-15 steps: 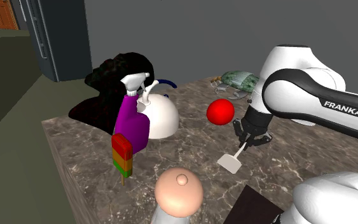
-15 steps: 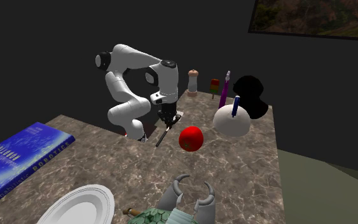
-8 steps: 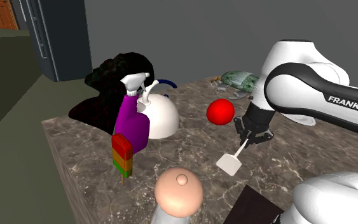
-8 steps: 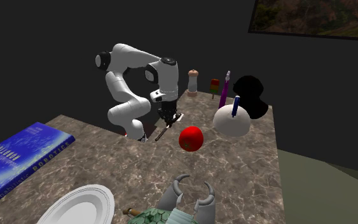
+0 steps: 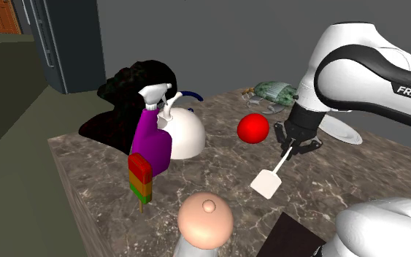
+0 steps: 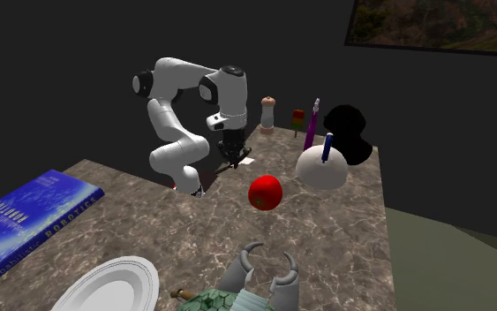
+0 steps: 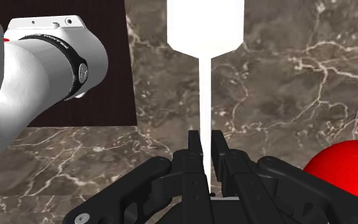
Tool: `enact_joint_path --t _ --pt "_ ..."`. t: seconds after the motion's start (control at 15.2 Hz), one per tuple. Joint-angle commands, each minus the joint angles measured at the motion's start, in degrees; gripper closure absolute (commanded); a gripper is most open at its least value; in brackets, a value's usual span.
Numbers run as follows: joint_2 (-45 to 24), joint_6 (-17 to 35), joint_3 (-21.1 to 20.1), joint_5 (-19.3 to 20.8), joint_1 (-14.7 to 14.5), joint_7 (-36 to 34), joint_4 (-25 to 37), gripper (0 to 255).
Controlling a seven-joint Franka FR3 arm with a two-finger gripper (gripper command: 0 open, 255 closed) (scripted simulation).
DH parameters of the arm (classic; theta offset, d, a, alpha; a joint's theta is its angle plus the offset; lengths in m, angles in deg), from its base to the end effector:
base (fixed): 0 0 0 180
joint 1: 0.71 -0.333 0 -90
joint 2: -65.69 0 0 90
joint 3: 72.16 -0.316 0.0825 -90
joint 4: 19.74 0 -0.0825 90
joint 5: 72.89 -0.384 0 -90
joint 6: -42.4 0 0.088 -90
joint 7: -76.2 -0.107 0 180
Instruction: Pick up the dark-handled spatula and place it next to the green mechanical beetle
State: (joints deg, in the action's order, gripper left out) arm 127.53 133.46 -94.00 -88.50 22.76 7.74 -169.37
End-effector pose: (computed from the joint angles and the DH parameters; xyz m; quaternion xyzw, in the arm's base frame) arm 0.2570 0.0411 0.5255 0.7596 -0.6495 0.0255 0.0214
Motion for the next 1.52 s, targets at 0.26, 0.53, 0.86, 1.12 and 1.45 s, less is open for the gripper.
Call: enact_joint_path --t 0.26,0.53,0.86,1.12,1.45 --pt "-1.69 -3.46 1.12 1.24 0.85 0.00 5.17 255" --pt "-2.80 -5.91 1.84 2.01 1.31 -0.02 8.72 255" --pt "-4.39 -8.92 2.63 2.87 1.86 -0.07 13.33 255" --pt "-5.81 -11.32 3.17 3.50 2.27 -0.13 17.15 255" --pt "-7.78 -14.33 3.75 4.21 2.77 -0.25 22.11 255"
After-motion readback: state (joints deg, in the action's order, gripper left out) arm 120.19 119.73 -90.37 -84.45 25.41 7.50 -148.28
